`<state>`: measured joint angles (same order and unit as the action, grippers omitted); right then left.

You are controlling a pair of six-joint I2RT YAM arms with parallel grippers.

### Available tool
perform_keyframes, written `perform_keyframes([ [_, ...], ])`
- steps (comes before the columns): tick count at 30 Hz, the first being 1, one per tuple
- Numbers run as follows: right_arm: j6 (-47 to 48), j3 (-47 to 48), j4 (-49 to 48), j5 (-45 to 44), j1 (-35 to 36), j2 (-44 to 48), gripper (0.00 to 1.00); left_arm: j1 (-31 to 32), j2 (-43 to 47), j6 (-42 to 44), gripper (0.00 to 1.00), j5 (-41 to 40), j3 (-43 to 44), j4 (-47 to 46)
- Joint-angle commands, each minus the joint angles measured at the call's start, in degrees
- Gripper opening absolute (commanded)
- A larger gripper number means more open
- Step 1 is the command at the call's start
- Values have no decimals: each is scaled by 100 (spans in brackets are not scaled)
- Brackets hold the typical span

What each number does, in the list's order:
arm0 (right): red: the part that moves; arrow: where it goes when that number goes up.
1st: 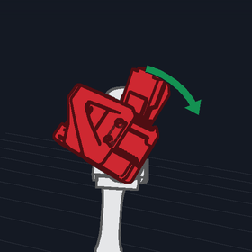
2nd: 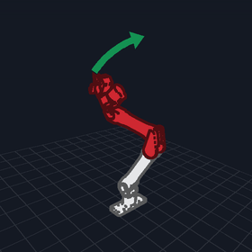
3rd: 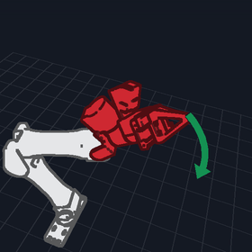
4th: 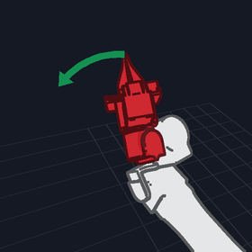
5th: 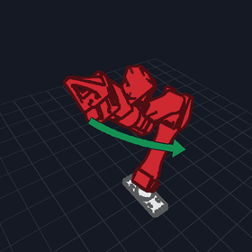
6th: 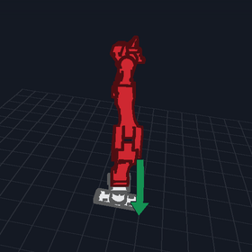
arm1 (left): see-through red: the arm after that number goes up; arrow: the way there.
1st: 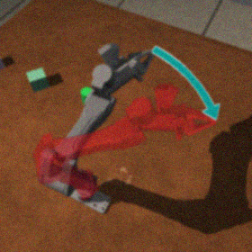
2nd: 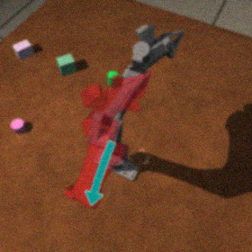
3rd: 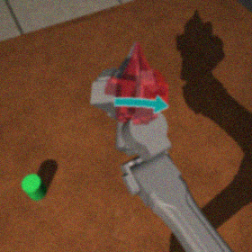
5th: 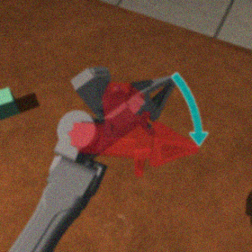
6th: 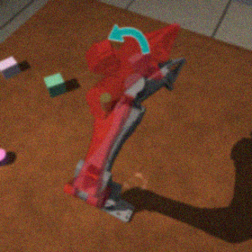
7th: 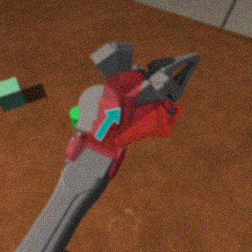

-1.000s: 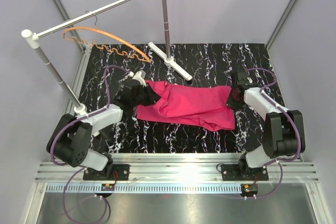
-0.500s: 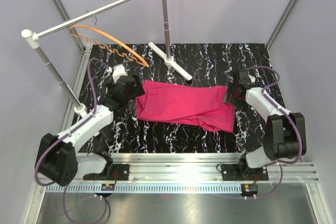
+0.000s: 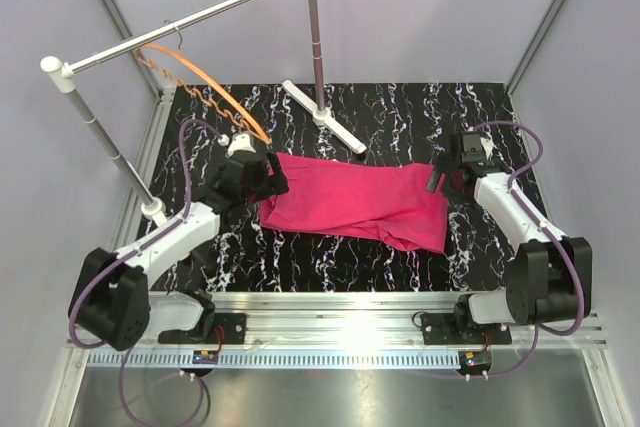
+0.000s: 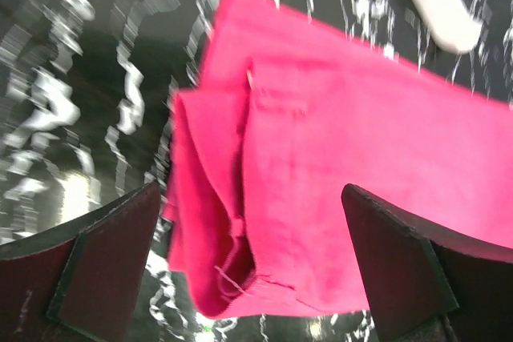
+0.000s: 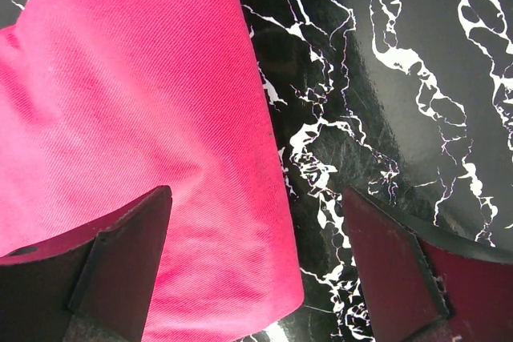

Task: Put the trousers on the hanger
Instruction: Fold the trousers

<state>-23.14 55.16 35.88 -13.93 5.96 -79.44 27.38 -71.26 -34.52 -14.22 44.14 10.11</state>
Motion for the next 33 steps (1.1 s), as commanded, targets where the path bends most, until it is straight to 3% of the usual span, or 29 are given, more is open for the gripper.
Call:
perform_keyframes([
  [1,72,57,-45,101,-7,244,94,75,-509,-318,99,604,-64,-264],
  [11,143,-93,-116,286,-7,526,95,84,-1618,-564,99,683,-11,-624],
  [13,143,-93,-125,277,-16,526,95,84,-1723,-547,90,797,-37,-843],
  [14,143,-84,-116,268,-7,509,95,84,-1768,-529,75,841,-11,-913],
  [15,143,-93,-116,251,-7,517,95,84,-1855,-512,43,894,7,-975],
  [19,125,-119,-125,224,-15,535,95,84,-1944,-336,0,1184,95,-1204],
  [33,151,-102,-151,233,-7,420,95,92,-98,507,0,1633,-424,-2627],
])
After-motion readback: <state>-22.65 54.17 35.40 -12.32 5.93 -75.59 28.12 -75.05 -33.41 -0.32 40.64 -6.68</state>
